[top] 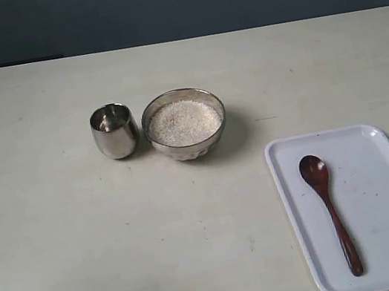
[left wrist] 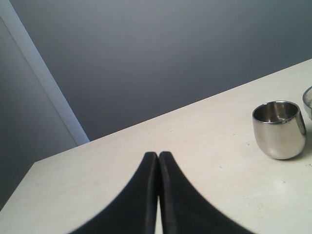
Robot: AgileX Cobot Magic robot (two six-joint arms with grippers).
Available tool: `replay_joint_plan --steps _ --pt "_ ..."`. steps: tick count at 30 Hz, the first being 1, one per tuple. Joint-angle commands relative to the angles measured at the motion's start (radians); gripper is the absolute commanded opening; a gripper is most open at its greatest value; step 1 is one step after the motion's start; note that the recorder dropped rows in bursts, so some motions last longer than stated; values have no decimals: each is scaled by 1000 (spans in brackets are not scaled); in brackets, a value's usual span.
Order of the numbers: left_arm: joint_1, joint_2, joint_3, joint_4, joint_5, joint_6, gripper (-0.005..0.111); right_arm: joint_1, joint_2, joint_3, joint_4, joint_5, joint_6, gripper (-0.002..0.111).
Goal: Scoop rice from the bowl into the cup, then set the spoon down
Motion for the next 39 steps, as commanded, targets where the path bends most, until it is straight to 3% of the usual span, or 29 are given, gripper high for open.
replay_joint_plan --steps 1,6,9,12,18,39 --pt "0 -5 -2 -1 -3 -7 0 -116 -19 103 -65 -109 -2 -1" --pt "0 -5 -2 -1 -3 -7 0 -392 -112 354 55 -396 -2 -1" --pt "0 -5 -2 -1 -3 -7 0 -535 -237 477 122 -400 -4 -1" --pt "0 -5 -2 -1 -3 -7 0 -614 -367 531 156 -348 -37 -1" --pt "0 -5 -2 -1 -3 -7 0 -621 -465 535 138 -216 -114 -1" --pt "0 -5 -2 -1 -2 -7 0 -626 -476 696 142 -242 -136 -1"
